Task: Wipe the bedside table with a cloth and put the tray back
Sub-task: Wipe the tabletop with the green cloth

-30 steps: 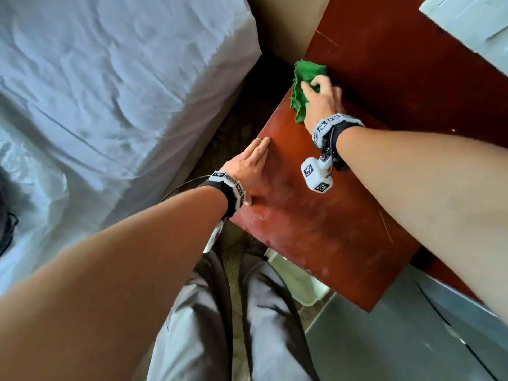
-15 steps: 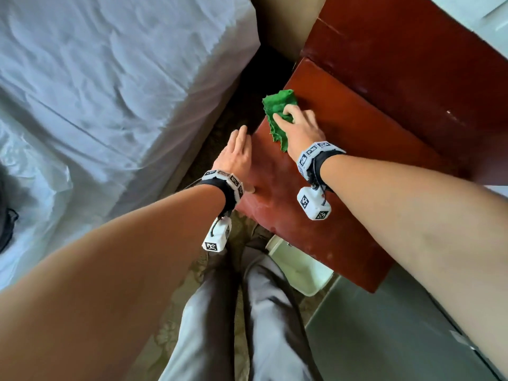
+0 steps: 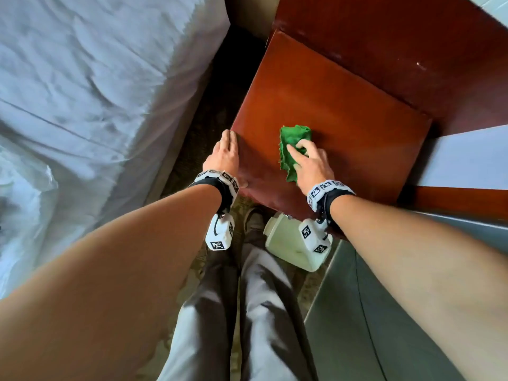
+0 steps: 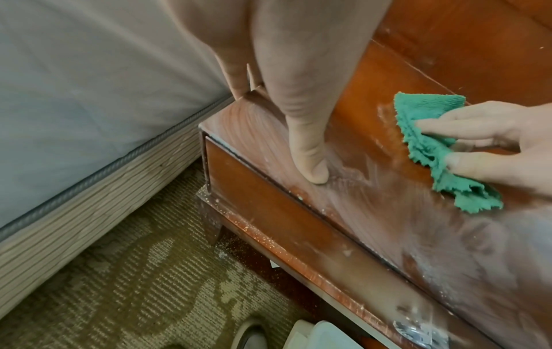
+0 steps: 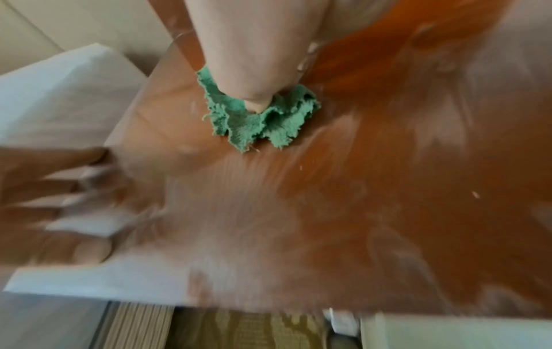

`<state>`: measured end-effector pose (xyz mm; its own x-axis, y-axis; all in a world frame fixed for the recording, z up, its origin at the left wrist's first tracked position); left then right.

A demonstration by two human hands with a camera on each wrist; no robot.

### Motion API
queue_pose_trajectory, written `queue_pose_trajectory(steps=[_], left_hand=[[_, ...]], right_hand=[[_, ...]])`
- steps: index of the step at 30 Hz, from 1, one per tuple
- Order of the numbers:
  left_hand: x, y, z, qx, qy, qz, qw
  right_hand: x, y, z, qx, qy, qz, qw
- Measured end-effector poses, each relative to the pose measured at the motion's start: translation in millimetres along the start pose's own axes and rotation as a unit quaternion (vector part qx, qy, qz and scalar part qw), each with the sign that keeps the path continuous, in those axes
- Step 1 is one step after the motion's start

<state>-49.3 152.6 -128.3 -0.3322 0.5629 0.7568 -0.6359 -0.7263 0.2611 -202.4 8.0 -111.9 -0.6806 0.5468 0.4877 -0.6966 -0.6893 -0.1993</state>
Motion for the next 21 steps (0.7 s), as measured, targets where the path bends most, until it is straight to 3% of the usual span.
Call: queue_pose_trajectory(steps=[4,7,13,17,21], left_hand=[[-2,-3,-2,0.01,0.004,-0.007,1.0],[-5,-5,-4,0.019,0.004,-0.014,1.0],[-5,-5,-5,0.021,0.014,-0.02,0.999],[-4,-4,-4,0.017,0.011,-0.014,1.0],[-3,-2,-2,0.01,-0.003,0.005,1.0]], right_hand=[[-27,19,20,-0.04,0.03,-0.07,0.996],[-64,2,35,-0.063,0.032,-0.089,0.994],[-105,-76,48,-0.02,0.041,0.015,0.999],[-85,-114,24,0.034,0.035,0.111,0.993],[-61,-117,1,0.011,0.04,0.127,0.991]])
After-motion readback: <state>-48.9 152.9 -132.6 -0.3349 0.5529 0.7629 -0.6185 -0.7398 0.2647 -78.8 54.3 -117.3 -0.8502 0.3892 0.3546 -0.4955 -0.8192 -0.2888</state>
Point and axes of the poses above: each hand's wrist, its own x-axis away from the middle knuckle, its own z-axis out of the back of the hand, y = z × x, the point moved 7 cm from there along -x, towards the middle knuckle, and after that the axes turned 8 degrees about -y, right-handed, at the moved point
